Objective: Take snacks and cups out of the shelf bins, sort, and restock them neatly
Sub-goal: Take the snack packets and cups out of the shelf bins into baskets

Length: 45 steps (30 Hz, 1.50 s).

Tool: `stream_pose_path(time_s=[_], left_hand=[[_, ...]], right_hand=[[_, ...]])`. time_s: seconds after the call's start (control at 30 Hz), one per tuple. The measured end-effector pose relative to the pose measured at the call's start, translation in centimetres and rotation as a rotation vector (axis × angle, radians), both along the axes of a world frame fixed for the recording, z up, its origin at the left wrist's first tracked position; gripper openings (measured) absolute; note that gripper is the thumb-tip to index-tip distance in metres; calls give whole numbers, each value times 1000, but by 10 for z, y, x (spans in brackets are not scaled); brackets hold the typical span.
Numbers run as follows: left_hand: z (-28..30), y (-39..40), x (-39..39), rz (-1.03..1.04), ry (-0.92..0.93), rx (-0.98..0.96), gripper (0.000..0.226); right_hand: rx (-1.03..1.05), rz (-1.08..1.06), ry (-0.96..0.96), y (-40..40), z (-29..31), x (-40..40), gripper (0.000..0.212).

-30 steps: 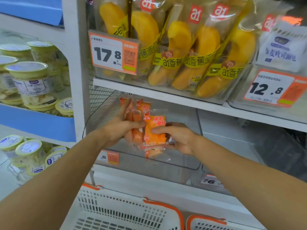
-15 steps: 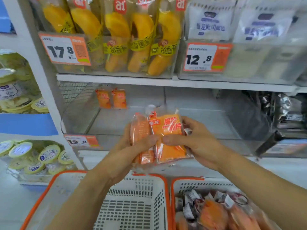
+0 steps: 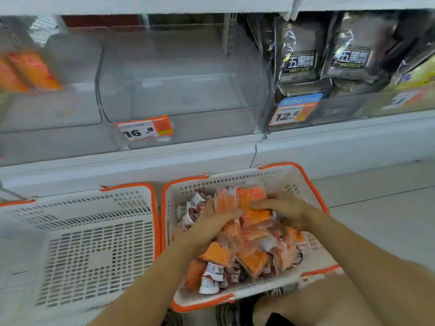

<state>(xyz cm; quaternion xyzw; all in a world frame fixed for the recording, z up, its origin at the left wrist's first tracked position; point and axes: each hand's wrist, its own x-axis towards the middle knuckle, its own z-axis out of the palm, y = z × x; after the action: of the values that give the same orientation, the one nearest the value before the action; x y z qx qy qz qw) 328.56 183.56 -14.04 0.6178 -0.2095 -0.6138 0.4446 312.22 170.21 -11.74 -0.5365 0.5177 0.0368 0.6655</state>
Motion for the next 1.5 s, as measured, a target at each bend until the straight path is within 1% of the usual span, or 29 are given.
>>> stream_pose_path(time_s=[0.03,0.07,0.13,0.17,0.2,0.23,0.33,0.37,0.43,0.5,0.53,0.6,0.63,0.7,0.77,0.83,0.97,1.03,1.07,1.13,1.23,1.33,1.37,1.4,1.47,1.5], left_hand=[[-3,-5,-6,-28,-155,-6,36],[-4,-9,-12,-79,-324,-13,39],[-15,-13,-14,-270,-658,70,84],[-18,-14,-14,-343,-761,127,94],[-27,-14,-13,-380,-815,170,95],[-33,-14,-12,-382,-822,196,94],[-45,-12,-10,-292,-874,237,84],[-48,-11,-11,-254,-874,266,85],[-54,-10,-9,-179,-820,317,98],[-57,-12,-6,-191,-823,314,99],[-57,-13,-2,-198,-845,298,98],[-46,-14,12,-133,-842,238,91],[-38,-14,21,-76,-844,183,80],[-10,-10,42,30,-884,53,48],[23,-2,67,150,-914,-59,22],[60,11,97,283,-965,-156,8],[124,43,175,473,-1071,-266,5],[147,53,223,532,-1146,-285,4],[155,55,247,551,-1174,-285,6],[162,55,294,540,-1205,-233,14],[158,54,360,434,-1231,-84,30],[148,46,419,364,-1237,16,51],[143,39,439,338,-1217,34,62],[141,34,453,306,-1190,57,79],[126,21,485,278,-1190,67,124],[118,15,499,287,-1210,64,135]], right_hand=[[-107,26,54,-9,-5,-6,66],[-225,68,130,-17,-10,-12,74],[-415,233,308,-31,-14,-19,90],[-462,334,367,-37,-18,-22,97],[-477,417,409,-42,-22,-25,101],[-479,474,433,-47,-25,-26,102],[-523,596,487,-58,-25,-24,88],[-551,626,504,-60,-22,-21,82],[-599,662,528,-63,-9,-14,71],[-647,682,509,-64,1,-8,63],[-675,679,472,-65,5,-5,60],[-742,635,323,-62,14,3,50],[-770,599,221,-58,18,9,42],[-803,518,12,-47,26,25,23],[-806,450,-174,-27,41,49,15],[-823,411,-333,-4,65,79,17],[-905,451,-582,38,123,156,25],[-973,504,-637,52,145,206,28],[-1024,542,-625,57,155,232,30],[-1106,642,-524,59,165,289,34],[-1189,789,-236,49,168,376,52],[-1201,898,52,38,163,448,74],[-1198,909,122,31,161,468,78],[-1192,920,185,24,159,486,82],[-1208,969,308,5,154,515,90],[-1219,1007,364,-7,151,526,93]])
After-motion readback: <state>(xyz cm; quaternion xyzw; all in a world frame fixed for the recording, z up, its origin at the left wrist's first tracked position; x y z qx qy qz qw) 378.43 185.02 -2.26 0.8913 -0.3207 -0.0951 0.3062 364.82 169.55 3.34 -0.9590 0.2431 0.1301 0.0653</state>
